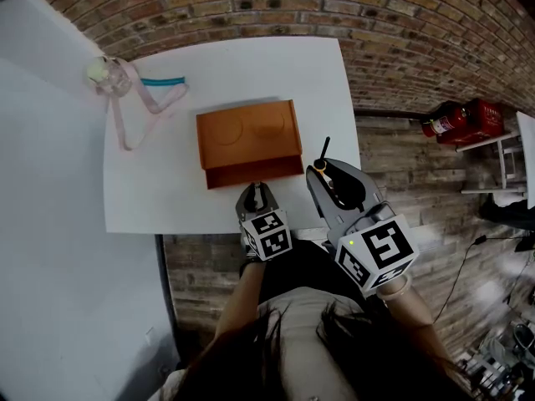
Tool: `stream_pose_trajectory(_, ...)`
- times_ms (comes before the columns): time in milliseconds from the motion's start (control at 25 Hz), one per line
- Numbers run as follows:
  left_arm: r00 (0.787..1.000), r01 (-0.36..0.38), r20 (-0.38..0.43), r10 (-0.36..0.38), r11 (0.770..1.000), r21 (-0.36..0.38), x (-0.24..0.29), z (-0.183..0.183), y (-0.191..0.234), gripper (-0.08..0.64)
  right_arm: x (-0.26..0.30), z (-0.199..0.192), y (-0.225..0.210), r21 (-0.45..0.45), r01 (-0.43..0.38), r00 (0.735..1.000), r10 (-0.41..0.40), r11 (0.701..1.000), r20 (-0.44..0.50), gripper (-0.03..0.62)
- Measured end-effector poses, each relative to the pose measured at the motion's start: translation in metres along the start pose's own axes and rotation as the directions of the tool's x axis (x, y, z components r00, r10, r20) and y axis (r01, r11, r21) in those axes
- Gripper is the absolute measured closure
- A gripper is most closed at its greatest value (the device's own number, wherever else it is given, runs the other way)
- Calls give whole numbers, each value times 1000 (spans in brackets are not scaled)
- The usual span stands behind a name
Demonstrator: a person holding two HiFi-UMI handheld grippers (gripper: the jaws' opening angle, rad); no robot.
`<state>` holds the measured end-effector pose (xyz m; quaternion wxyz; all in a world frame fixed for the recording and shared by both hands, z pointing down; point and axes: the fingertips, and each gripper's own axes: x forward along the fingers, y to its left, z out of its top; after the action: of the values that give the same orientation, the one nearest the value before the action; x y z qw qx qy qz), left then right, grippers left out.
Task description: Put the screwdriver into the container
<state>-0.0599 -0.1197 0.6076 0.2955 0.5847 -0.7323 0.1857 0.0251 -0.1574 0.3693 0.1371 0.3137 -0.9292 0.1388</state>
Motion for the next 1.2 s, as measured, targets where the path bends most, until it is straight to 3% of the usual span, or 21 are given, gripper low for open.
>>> stream_pose_trajectory(1200,1000,-2,-20,2,1000,-7,-21,-22,-5,497,0,-5,7,13,-26,1000,26,1000,-1,518)
